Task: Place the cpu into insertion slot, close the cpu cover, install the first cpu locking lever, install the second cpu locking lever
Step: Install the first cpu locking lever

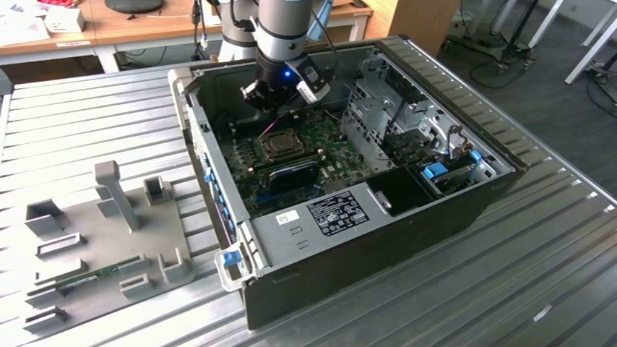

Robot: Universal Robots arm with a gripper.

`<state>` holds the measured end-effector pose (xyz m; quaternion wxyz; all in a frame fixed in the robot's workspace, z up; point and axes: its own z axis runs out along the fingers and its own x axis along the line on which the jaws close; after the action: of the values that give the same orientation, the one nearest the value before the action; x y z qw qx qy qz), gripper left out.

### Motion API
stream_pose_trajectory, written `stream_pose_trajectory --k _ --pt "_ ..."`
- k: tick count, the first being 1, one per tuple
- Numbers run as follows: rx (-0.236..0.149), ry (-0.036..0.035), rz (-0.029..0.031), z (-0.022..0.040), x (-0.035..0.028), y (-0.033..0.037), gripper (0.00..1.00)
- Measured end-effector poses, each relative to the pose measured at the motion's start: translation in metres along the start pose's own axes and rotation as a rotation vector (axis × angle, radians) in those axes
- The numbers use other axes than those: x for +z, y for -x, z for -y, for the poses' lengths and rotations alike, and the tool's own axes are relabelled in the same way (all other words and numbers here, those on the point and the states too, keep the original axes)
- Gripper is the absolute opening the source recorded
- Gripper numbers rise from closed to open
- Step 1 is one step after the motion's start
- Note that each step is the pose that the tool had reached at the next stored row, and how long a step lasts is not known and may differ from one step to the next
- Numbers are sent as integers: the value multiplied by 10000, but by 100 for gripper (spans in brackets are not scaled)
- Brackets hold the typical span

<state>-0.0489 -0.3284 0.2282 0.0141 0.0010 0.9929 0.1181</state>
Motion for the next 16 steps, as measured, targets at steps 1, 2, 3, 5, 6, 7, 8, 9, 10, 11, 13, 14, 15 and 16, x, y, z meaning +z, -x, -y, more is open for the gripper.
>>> stream_pose_trajectory --k 1,2,3,5,6,7,8,9,10,11,13,14,15,16 --pt "1 35 -1 1 0 0 10" --pt "3 50 0 1 0 0 10" --pt "3 51 1 1 0 0 10" --pt "4 63 -2 2 -1 -1 10" --pt "3 89 0 6 -1 0 10" --pt "4 124 0 11 -2 0 10" --pt "6 156 0 16 -4 0 10" --pt "6 183 0 22 -5 0 10" --pt "7 205 1 28 -6 0 10" --pt "8 225 0 36 -8 0 10" --pt "8 246 0 48 -12 0 10" --pt "9 251 0 52 -12 0 10" --pt "9 268 -1 57 -11 0 10" --pt "11 308 1 63 -10 0 10"
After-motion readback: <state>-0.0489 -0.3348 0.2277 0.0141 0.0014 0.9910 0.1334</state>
